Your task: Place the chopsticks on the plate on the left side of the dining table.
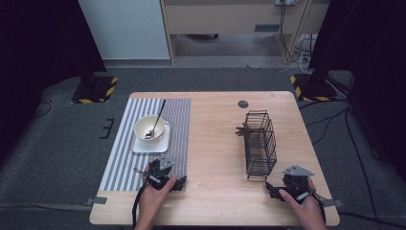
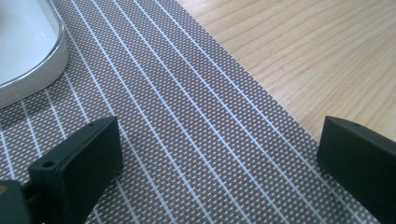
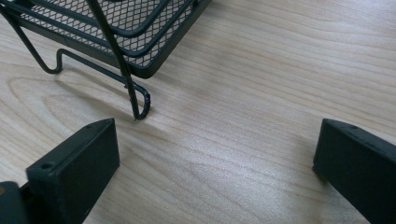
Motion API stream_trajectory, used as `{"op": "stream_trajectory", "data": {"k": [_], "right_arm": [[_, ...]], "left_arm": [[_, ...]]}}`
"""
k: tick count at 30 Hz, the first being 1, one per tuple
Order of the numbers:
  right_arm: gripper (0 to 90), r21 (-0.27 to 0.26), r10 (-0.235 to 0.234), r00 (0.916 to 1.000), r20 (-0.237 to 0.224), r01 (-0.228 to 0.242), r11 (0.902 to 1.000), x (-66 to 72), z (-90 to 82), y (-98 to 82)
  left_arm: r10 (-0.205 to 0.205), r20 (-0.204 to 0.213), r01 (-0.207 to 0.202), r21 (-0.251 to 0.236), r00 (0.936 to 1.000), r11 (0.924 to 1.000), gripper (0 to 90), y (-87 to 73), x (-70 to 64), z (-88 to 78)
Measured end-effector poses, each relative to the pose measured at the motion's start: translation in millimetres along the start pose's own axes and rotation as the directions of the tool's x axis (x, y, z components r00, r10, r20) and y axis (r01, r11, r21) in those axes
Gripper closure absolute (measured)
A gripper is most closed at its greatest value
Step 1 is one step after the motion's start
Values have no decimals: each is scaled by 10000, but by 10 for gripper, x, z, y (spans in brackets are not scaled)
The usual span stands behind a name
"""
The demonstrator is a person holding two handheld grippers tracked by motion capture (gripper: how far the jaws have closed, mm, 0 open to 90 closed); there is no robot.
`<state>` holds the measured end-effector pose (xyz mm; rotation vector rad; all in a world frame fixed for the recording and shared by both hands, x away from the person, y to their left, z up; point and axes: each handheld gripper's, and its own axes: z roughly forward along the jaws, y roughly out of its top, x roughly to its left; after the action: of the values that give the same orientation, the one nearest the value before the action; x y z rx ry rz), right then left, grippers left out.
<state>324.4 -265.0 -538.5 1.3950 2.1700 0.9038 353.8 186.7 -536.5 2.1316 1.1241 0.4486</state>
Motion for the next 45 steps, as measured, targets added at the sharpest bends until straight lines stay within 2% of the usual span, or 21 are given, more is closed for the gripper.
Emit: {"op": "stream_trajectory", "data": {"k": [6,7,9,10,11,14,20,23,27,30,34,36,39,42,43,45], "right_arm": [[3,0,-102,9999,-65,102,9999,-11,6,8],[4,7,-113,9999,-55,113,9999,-10,7,9],[4,6,-117,9999,-53,117,9999,-11,7,9],[4,-3,-111,9999,-85,111,9999,-13,7,8],[5,-4,-141,9998,-140,141,9999,-24,6,7],[8,-41,-262,9995,-197,261,9997,-64,3,4],[12,-42,-248,9995,-196,248,9997,-120,-14,-12],[5,-13,-232,9994,-257,232,9997,-120,-14,-10],[5,-31,-307,9992,-272,306,9995,-127,-17,-16],[5,-18,-264,9994,-233,264,9997,-143,-33,-33],[5,17,-172,9997,-185,172,9999,-174,-45,-39],[5,-10,-172,9998,-116,172,9999,-199,-49,-47],[5,9,-54,10000,-60,54,10000,-199,-60,-56],[4,13,-51,10000,-40,51,10000,-197,-60,-56],[4,13,-51,10000,-41,51,10000,-197,-60,-56],[4,12,-54,10000,-39,54,10000,-198,-60,-56]], "left_arm": [[-90,-107,91,38,9999,10000,0,10,-12,6],[-159,-89,161,275,9998,9995,0,40,-34,1],[-55,-9,56,358,10000,9993,28,54,-51,-5],[43,26,-43,260,10000,9997,45,76,-70,-17],[170,14,-170,56,9999,9998,25,99,-89,-39],[130,232,-120,-446,9996,9989,30,153,-132,-99],[139,532,-94,-847,9985,9964,36,215,-175,-131],[504,560,-435,-1191,9972,9919,39,278,-238,-157],[1068,833,-930,-1552,9908,9835,40,366,-350,-187],[1449,827,-1285,-1769,9860,9758,38,446,-437,-193],[1909,937,-1675,-2134,9771,9625,32,605,-546,-181],[1948,1071,-1677,-2213,9750,9607,32,699,-586,-159],[1952,1250,-1655,-2150,9728,9625,43,875,-650,-108],[2002,1335,-1667,-2270,9706,9595,63,1041,-717,-75],[2118,1484,-1742,-2321,9660,9570,63,1150,-766,-60],[2151,1494,-1771,-2328,9651,9563,68,1200,-785,-52]]}}
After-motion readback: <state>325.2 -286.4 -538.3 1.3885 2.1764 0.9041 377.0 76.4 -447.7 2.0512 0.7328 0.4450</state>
